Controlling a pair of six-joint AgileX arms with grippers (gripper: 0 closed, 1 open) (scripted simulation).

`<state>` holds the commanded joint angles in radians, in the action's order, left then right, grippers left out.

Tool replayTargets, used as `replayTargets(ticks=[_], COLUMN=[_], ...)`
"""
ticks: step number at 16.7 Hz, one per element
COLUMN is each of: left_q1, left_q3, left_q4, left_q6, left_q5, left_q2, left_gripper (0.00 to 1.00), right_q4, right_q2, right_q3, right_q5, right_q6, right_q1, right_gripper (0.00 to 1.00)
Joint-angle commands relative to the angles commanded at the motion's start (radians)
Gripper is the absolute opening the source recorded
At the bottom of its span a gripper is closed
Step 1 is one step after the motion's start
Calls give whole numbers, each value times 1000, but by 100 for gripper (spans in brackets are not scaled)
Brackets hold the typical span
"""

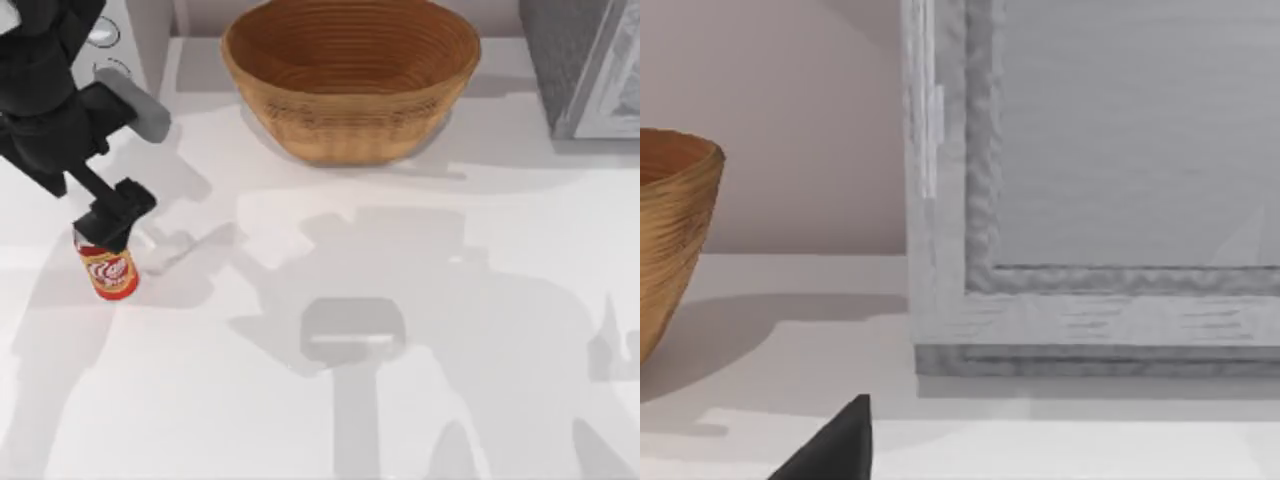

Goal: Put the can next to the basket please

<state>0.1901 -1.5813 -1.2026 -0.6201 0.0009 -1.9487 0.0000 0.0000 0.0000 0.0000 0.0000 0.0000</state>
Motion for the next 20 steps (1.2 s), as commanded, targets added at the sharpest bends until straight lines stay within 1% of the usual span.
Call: replayTargets(ticks=[6,11,20], left_q1=[1,1,1], left_q3=[139,153,153], left_q4=[187,202,202], left_q6=[-1,-1,-1], left_q5=[0,0,0], left_q2=[-44,-49,-49], left_gripper=[100,100,32], right_q4=[0,0,0], right_q2=[0,0,0], right_q3=[0,0,0], right_q5=[0,0,0], right_q6=[0,0,0], right_q1=[0,0,0], right_gripper=[100,100,100])
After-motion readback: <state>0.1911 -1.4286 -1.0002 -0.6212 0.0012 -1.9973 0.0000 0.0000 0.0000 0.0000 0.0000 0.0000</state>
